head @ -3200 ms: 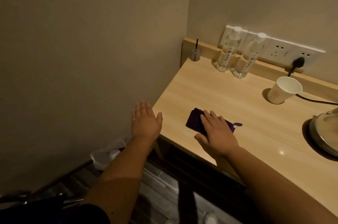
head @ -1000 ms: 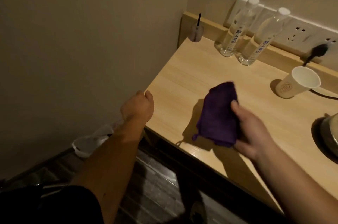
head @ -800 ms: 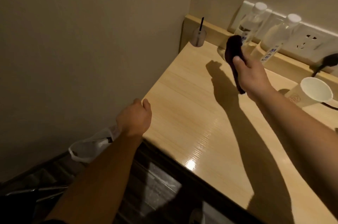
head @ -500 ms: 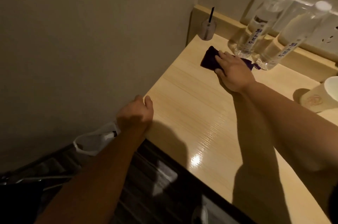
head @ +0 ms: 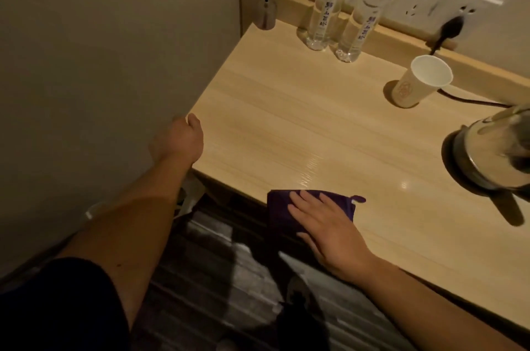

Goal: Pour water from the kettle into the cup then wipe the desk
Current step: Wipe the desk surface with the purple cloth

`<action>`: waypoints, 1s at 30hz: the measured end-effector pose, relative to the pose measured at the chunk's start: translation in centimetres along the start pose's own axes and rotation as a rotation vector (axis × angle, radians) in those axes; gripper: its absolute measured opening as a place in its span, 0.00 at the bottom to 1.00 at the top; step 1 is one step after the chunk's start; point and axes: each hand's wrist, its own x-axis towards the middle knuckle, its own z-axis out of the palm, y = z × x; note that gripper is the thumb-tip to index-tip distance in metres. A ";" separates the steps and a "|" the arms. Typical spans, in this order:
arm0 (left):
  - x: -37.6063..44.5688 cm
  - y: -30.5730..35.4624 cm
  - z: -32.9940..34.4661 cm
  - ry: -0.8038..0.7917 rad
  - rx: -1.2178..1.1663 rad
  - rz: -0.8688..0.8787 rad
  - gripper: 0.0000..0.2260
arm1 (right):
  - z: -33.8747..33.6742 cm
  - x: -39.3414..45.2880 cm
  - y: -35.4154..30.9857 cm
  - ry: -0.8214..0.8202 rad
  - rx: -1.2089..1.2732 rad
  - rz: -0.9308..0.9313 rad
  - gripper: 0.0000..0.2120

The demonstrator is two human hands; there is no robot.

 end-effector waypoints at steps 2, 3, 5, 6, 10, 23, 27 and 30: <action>0.1 0.0 -0.1 0.009 0.011 0.009 0.27 | -0.7 -1.2 -1.3 0.009 0.182 0.059 0.25; 0.2 0.0 0.0 0.015 0.011 0.017 0.27 | -1.3 -1.4 -1.7 0.029 0.321 0.121 0.24; 0.5 -0.1 0.2 0.015 0.007 0.024 0.26 | -3.4 -1.2 -1.9 0.062 0.762 0.326 0.19; 0.6 -0.2 0.3 0.014 0.005 0.022 0.26 | -4.8 -0.5 -1.6 0.092 1.099 0.445 0.17; 1.2 -0.3 0.6 0.025 0.016 -0.001 0.27 | -11.3 4.7 3.1 0.342 1.718 0.756 0.15; 1.3 -1.1 1.8 0.087 0.042 0.011 0.26 | -10.0 21.0 19.1 0.124 -0.246 0.170 0.24; 1.1 -0.7 1.6 0.084 0.055 0.007 0.26 | -8.6 15.8 17.1 0.160 -0.187 0.131 0.24; 0.8 -0.3 1.4 0.068 0.050 0.000 0.26 | -6.2 8.6 13.1 0.150 -0.136 0.109 0.23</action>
